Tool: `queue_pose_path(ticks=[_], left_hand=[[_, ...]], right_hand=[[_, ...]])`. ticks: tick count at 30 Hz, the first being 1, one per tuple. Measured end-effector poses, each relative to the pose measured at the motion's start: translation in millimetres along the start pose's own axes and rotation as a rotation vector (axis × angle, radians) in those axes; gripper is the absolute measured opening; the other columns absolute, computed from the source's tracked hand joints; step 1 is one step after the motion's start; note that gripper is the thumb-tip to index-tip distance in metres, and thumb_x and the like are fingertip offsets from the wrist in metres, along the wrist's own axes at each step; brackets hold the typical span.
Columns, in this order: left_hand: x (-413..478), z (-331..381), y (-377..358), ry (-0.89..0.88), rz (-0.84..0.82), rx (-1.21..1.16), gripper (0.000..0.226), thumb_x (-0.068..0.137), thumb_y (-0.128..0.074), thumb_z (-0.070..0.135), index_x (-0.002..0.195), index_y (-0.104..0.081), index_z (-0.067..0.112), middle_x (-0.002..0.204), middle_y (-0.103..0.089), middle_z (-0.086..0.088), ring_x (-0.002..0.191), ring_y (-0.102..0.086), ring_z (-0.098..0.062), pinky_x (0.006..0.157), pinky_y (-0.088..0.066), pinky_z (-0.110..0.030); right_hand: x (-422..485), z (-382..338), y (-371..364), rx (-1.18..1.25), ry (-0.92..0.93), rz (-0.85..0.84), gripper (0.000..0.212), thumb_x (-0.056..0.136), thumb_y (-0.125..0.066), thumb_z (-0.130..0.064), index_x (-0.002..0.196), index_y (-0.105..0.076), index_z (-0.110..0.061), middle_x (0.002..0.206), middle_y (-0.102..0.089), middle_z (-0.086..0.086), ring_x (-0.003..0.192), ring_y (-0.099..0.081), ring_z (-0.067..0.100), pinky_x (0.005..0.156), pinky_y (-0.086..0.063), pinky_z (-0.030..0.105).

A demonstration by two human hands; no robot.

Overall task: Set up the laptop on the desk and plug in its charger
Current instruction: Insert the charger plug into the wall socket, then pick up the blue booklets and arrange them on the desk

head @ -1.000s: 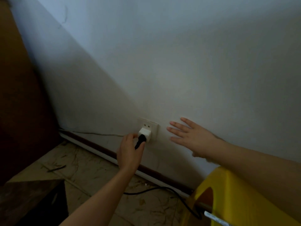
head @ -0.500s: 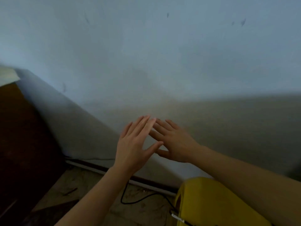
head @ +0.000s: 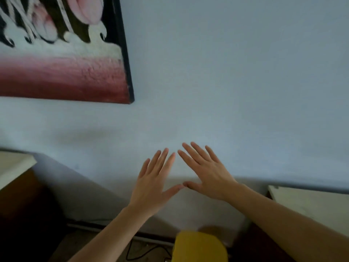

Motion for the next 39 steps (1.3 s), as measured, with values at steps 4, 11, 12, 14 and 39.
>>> queue_pose_path(ticks=[4, 11, 12, 14, 39], left_hand=[[18.7, 37.4, 87.3, -0.035, -0.016, 0.044, 0.081, 0.076, -0.007, 0.080, 0.137, 0.029, 0.043, 0.153, 0.028, 0.014, 0.142, 0.026, -0.008, 0.118, 0.012, -0.037], [24.8, 85.9, 208.2, -0.092, 0.082, 0.159, 0.082, 0.083, -0.020, 0.072, 0.149, 0.003, 0.030, 0.160, 0.004, 0.003, 0.145, 0.009, -0.013, 0.119, -0.004, -0.039], [24.2, 91.2, 217.8, -0.090, 0.090, 0.158, 0.082, 0.083, -0.020, 0.071, 0.150, 0.000, 0.028, 0.160, 0.003, 0.003, 0.145, 0.008, -0.014, 0.120, -0.005, -0.039], [21.7, 103.3, 232.2, -0.106, 0.091, 0.163, 0.083, 0.082, -0.019, 0.071, 0.150, -0.001, 0.027, 0.160, 0.002, 0.002, 0.147, 0.004, -0.016, 0.120, -0.006, -0.040], [-272.5, 307.4, 206.3, -0.307, -0.229, -0.181, 0.081, 0.084, -0.023, 0.070, 0.150, 0.001, 0.030, 0.161, 0.003, 0.003, 0.147, 0.006, -0.015, 0.119, -0.004, -0.041]], right_hand=[[-27.1, 17.4, 85.6, 0.066, -0.131, 0.042, 0.091, 0.085, -0.039, -0.069, 0.147, 0.017, -0.035, 0.157, 0.020, -0.010, 0.145, 0.020, 0.014, 0.120, 0.004, 0.046], [-84.0, 35.0, 193.9, 0.105, -0.269, 0.127, 0.091, 0.083, -0.041, -0.071, 0.147, 0.014, -0.038, 0.154, 0.021, -0.014, 0.145, 0.017, 0.012, 0.118, 0.006, 0.043], [-91.4, 36.2, 204.9, 0.099, -0.277, 0.140, 0.091, 0.082, -0.041, -0.071, 0.147, 0.014, -0.039, 0.156, 0.019, -0.013, 0.146, 0.016, 0.013, 0.118, 0.006, 0.043], [-106.6, 36.9, 225.3, 0.081, -0.295, 0.172, 0.091, 0.082, -0.041, -0.072, 0.147, 0.014, -0.039, 0.158, 0.015, -0.011, 0.146, 0.015, 0.013, 0.117, 0.006, 0.043], [-520.7, -96.6, 264.6, 0.099, -0.697, -0.079, 0.093, 0.080, -0.054, -0.064, 0.150, -0.002, -0.033, 0.161, 0.001, -0.006, 0.148, 0.004, 0.017, 0.120, -0.005, 0.049]])
Point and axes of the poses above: each hand's wrist, its own x-axis towards the middle knuckle, its own y-axis out of the back of the hand, z = x × y, the point moved 4 cm from there along x, towards the middle knuckle
